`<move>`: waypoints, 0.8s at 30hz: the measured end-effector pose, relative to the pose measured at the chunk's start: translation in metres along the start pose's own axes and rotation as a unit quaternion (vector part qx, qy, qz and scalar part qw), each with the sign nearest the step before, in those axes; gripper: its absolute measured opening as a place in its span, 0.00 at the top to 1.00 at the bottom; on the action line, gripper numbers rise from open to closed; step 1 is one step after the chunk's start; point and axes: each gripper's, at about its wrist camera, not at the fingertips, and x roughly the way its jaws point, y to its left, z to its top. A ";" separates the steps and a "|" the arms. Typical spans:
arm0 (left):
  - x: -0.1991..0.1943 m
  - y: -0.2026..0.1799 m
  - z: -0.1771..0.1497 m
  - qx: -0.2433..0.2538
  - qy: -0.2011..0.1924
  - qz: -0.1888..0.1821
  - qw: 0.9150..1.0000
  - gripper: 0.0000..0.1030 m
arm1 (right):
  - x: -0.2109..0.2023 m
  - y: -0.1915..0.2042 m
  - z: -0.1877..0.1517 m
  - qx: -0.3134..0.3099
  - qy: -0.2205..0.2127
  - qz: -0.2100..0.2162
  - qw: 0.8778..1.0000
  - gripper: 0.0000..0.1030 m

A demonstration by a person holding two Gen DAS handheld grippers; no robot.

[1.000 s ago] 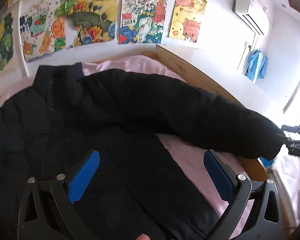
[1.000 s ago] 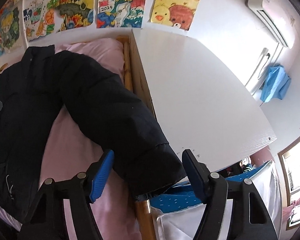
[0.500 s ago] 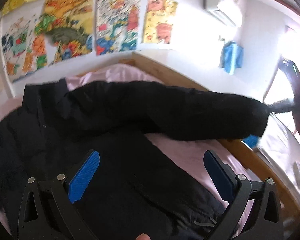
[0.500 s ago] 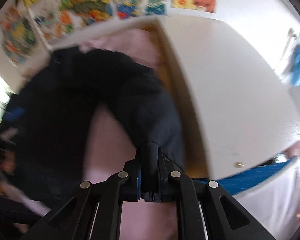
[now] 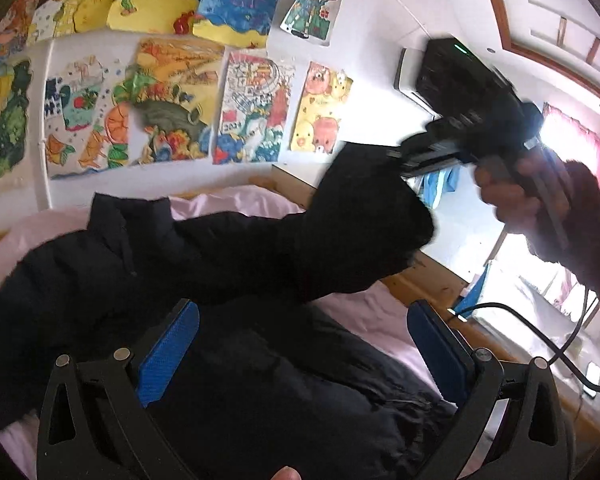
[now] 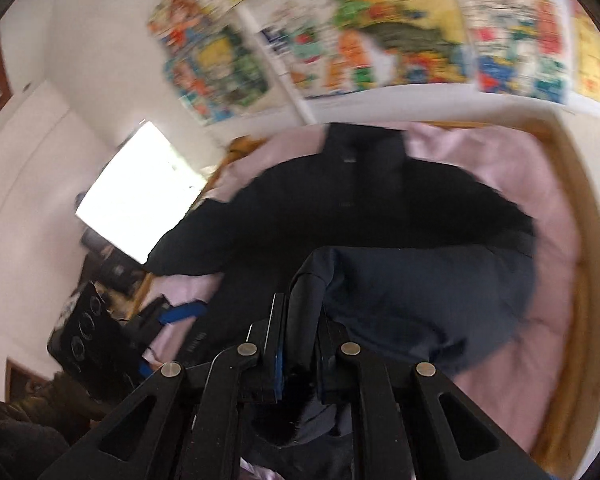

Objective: Fold large clothes

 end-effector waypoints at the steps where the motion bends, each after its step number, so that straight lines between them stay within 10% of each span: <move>1: 0.000 0.003 0.000 0.007 0.000 0.004 1.000 0.01 | 0.016 0.009 0.009 -0.011 0.008 0.007 1.000 0.90; 17: 0.031 0.075 -0.031 -0.113 -0.083 0.091 0.986 0.03 | 0.148 0.047 0.062 -0.039 0.088 0.023 0.995 0.90; 21: 0.026 0.085 -0.024 -0.140 -0.081 0.076 0.984 0.51 | 0.156 0.043 0.061 -0.036 0.088 0.019 0.995 0.89; 24: 0.028 0.080 -0.024 -0.129 -0.073 0.086 0.985 0.69 | 0.157 0.041 0.061 -0.037 0.080 0.015 0.996 0.89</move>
